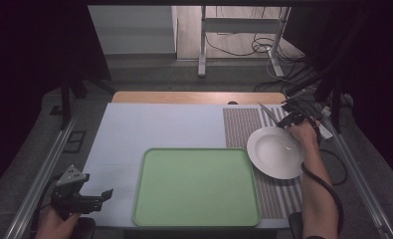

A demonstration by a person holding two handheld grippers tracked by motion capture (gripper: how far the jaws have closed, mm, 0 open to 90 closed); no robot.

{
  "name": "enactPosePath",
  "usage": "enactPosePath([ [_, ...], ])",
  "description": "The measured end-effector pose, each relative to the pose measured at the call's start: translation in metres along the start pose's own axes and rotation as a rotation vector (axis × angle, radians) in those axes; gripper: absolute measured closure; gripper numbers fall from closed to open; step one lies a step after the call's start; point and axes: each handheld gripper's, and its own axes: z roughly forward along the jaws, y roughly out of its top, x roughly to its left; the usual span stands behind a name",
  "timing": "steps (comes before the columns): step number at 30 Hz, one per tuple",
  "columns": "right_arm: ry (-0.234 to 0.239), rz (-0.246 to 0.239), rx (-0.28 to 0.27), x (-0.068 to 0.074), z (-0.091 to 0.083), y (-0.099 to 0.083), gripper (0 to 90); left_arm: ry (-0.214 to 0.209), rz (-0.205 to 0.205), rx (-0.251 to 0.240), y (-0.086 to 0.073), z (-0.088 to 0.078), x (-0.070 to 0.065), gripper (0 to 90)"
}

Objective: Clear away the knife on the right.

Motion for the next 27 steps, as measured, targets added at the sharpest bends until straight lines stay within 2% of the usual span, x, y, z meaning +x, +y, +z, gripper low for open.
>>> enactPosePath([
  [2, -0.016, -0.005, -0.012, -0.001, -0.003, 0.0, 80.3, 0.0, -0.001, 0.0, 0.0, 0.0, 0.0, 3.4],
  [5, -0.004, 0.004, -0.031, -0.004, -0.007, -0.001, 80.3, 0.002, 0.001, 0.0, 0.0, 0.0, 0.0, 3.4],
  [11, -0.011, 0.025, -0.063, -0.012, -0.015, -0.004, 80.3, 0.002, 0.0, 0.0, 0.0, 0.0, 0.0, 3.4],
  [14, 0.009, 0.051, -0.082, -0.016, -0.02, -0.006, 80.4, 0.003, 0.001, 0.001, 0.0, 0.0, 0.0, 3.4],
  [18, 0.057, 0.1, -0.111, -0.018, -0.028, -0.008, 80.4, 0.004, 0.003, 0.002, 0.0, 0.0, -0.001, 3.4],
  [27, 0.099, 0.106, -0.169, -0.007, -0.045, -0.008, 80.4, 0.006, 0.005, 0.003, 0.0, 0.0, -0.001, 3.5],
])
